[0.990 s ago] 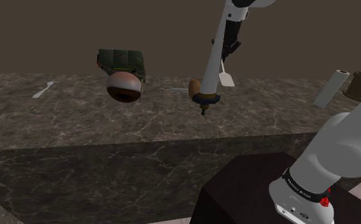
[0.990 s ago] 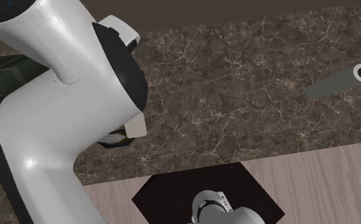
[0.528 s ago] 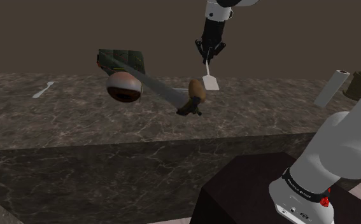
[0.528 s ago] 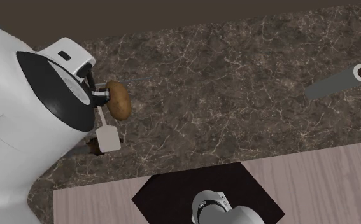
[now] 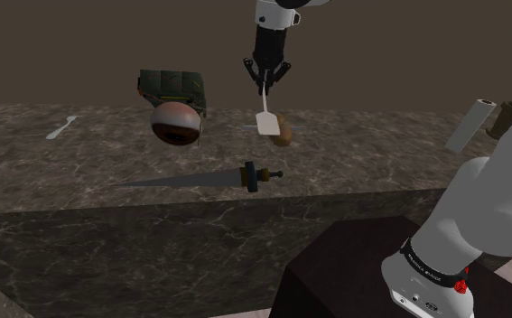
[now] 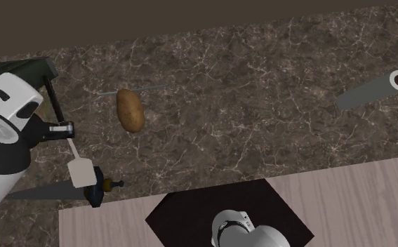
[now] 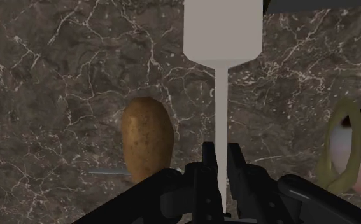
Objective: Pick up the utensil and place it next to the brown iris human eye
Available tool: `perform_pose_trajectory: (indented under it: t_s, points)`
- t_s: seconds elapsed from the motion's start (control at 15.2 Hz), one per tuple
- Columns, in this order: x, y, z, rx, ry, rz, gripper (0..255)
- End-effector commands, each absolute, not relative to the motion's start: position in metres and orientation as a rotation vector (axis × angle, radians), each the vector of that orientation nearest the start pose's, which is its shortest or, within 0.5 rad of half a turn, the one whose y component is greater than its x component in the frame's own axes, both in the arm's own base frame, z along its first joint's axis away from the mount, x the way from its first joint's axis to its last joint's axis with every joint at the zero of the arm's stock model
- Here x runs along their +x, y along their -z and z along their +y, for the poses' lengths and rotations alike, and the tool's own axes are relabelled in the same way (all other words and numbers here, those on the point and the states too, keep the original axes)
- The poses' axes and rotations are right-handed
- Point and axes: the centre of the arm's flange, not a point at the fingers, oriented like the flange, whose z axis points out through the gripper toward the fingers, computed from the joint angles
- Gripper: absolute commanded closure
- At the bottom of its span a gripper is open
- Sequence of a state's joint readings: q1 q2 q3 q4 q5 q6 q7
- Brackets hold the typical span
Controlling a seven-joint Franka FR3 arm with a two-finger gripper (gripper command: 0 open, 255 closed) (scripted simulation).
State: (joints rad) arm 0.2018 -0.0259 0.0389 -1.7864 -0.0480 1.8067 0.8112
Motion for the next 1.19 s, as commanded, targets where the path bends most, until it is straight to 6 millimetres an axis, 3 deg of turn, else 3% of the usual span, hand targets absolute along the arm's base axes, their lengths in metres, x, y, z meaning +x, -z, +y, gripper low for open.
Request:
perform_pose_trajectory:
  t_s: [0.0, 0.53, 1.12]
  points:
    - [0.549, -0.558, 0.155, -3.034, 0.101, 0.875, 255]
    - [0.568, -0.558, 0.255, -3.034, 0.101, 0.875, 255]
    - [0.568, -0.511, 0.255, -3.034, 0.101, 0.875, 255]
